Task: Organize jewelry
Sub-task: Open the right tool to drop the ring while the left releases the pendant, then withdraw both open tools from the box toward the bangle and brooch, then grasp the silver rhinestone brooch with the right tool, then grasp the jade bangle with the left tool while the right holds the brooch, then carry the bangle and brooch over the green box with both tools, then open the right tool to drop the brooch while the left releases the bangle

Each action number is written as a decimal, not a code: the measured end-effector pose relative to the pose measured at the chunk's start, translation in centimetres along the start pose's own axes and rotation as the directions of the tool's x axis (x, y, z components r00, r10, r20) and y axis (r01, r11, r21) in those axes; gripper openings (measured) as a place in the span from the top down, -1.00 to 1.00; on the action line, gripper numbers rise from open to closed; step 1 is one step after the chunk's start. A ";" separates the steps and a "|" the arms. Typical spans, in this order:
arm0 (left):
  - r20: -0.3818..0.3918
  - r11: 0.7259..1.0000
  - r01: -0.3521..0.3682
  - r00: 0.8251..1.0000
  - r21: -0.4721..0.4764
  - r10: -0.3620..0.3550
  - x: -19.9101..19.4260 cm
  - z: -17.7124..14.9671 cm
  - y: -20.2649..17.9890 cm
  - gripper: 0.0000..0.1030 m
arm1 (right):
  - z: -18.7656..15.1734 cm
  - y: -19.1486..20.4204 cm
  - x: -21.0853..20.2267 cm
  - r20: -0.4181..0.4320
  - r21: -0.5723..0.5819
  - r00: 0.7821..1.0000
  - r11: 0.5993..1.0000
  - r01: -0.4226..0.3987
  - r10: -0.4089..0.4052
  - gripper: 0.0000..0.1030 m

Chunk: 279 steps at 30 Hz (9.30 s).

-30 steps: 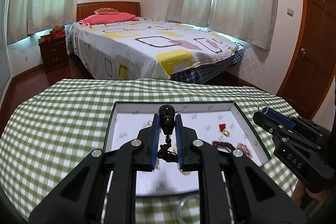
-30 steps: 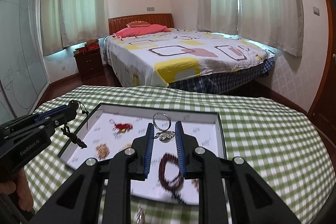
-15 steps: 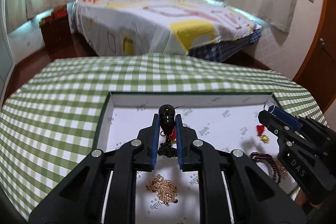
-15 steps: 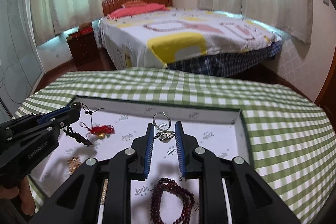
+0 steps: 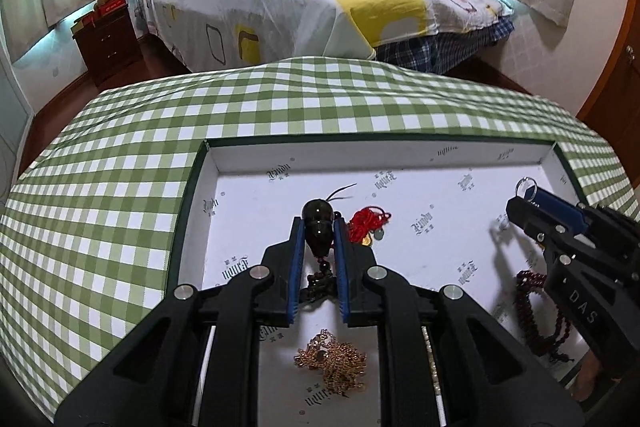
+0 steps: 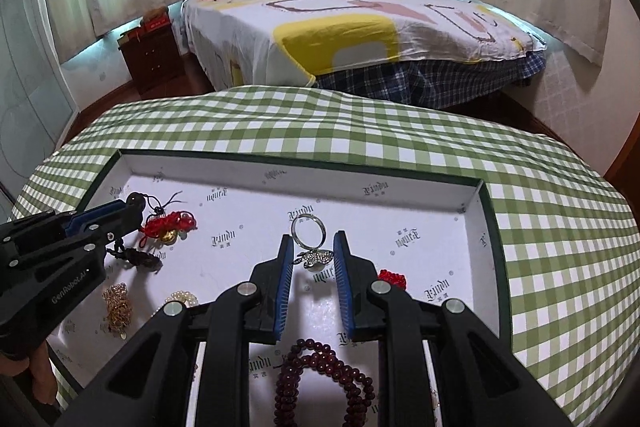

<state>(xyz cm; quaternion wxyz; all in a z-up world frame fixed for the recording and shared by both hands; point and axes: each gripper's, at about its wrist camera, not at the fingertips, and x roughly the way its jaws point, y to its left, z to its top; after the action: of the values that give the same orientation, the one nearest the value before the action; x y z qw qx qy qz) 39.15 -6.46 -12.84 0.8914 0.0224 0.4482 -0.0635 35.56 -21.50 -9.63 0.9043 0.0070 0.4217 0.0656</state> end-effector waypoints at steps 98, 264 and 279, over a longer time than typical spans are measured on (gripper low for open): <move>0.178 0.992 -0.034 0.982 -0.121 0.055 -14.0 -18.3 1.5 -0.78 | -14.5 2.9 -8.3 -0.024 -0.024 1.000 1.000 -0.015 0.015 0.60; -0.043 0.993 -0.063 0.997 0.104 0.068 2.0 1.6 -6.0 -0.50 | 1.8 -4.5 2.2 -0.106 0.046 0.994 0.998 0.040 -0.035 0.18; 0.023 0.988 -0.105 0.994 0.109 0.103 0.0 1.5 -5.1 -0.77 | 1.9 -5.3 0.2 -0.032 0.053 0.995 0.994 0.100 -0.099 -0.48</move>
<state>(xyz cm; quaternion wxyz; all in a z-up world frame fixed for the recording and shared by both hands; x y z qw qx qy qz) 39.67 -11.68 -11.90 0.8948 0.0943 0.4345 -0.0416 37.71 -26.68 -8.91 0.8996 0.0096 0.4364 0.0091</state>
